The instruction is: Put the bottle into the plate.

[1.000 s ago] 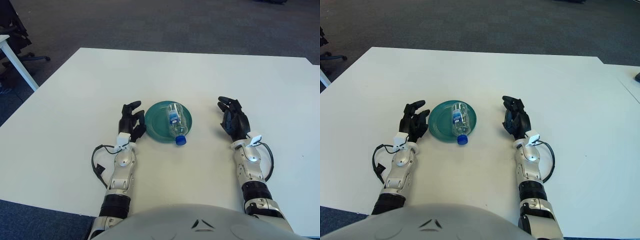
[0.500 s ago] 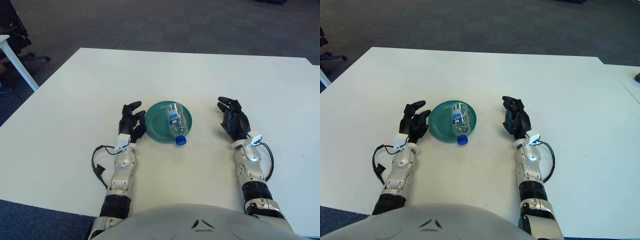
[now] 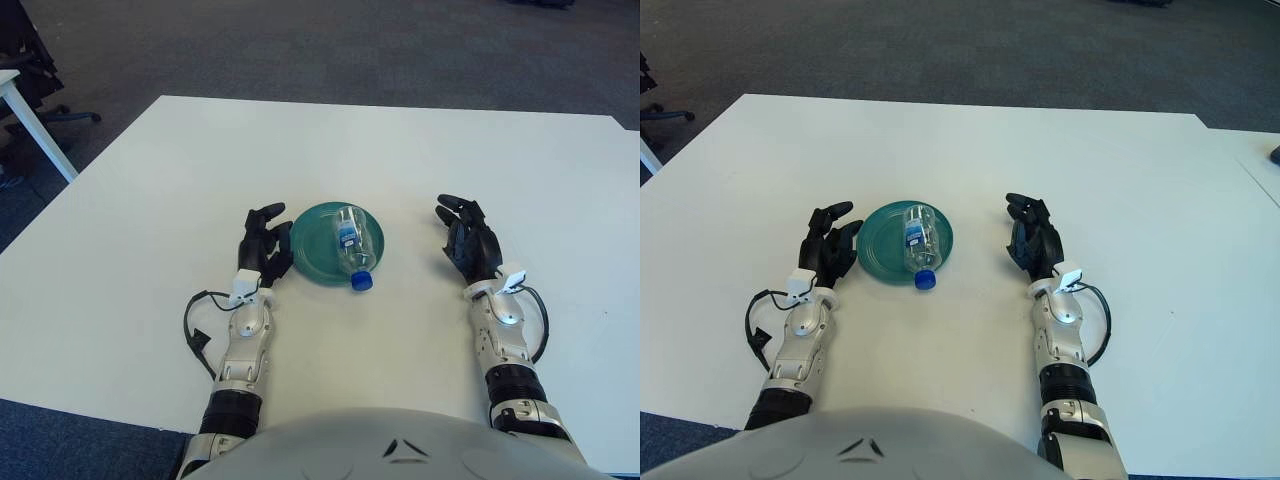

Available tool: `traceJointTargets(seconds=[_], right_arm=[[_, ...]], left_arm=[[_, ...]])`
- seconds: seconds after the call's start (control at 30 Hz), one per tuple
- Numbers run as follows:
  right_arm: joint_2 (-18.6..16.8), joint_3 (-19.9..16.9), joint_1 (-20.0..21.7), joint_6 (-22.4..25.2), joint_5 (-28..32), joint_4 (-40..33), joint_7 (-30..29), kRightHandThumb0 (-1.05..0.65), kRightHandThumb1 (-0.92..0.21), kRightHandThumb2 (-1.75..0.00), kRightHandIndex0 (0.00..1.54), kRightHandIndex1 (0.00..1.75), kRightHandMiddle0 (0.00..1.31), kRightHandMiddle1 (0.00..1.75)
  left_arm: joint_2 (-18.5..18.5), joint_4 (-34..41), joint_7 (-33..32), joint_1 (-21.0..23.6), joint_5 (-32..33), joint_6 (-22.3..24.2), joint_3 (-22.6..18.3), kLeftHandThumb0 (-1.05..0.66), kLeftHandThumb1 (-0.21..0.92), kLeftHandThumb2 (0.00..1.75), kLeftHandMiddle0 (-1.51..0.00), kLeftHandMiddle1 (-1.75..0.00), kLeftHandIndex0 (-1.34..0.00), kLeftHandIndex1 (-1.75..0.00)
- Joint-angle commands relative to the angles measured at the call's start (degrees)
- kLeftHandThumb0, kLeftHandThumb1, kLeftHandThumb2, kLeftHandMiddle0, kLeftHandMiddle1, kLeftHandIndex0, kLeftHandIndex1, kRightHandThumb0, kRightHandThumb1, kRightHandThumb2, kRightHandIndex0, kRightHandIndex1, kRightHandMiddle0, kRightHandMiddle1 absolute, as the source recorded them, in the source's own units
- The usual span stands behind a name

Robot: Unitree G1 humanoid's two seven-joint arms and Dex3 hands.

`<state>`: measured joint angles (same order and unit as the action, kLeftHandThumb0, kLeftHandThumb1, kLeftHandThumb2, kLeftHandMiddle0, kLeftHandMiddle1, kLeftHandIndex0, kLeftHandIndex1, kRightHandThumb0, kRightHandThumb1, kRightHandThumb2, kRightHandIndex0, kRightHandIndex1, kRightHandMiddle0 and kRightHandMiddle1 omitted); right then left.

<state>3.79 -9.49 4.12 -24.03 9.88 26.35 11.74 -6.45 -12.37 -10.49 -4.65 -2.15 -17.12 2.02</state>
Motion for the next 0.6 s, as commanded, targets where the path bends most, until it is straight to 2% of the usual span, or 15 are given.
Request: traceJointTargets(seconds=[0.0,0.4,0.57], right_arm=[[0.0,-0.2,-2.6,1.7,-0.6,1.3,-0.9,-0.73,-0.92,-0.75,0.27,0.6,0.0,0.95],[-0.7,0.5,-5.0,2.9,-1.5,-2.3,-3.1,-0.72,-0.92,-0.76,0.28,0.58,0.0,0.92],[-1.2,0.9,-6.3,3.9,-1.6,-4.5,-3.8,-0.72,-0.92,-0.75,0.29,0.58,0.0,0.94]], left_arm=[[-1.0,-2.9,0.8,-1.6,0.8,1.9,0.1,-0.61,0.91,0.58,-0.57,-0.8,-0.35,-1.15],[-0.8,-3.2,2.7,-1.8,2.5,0.8,-0.1,-0.58,0.89,0.62,-0.58,-0.79,-0.37,-1.13],[-0.5,-3.0,3.6,-2.1,2.9,0.3,-0.2,-0.62,0.91,0.59,-0.58,-0.79,-0.37,-1.13]])
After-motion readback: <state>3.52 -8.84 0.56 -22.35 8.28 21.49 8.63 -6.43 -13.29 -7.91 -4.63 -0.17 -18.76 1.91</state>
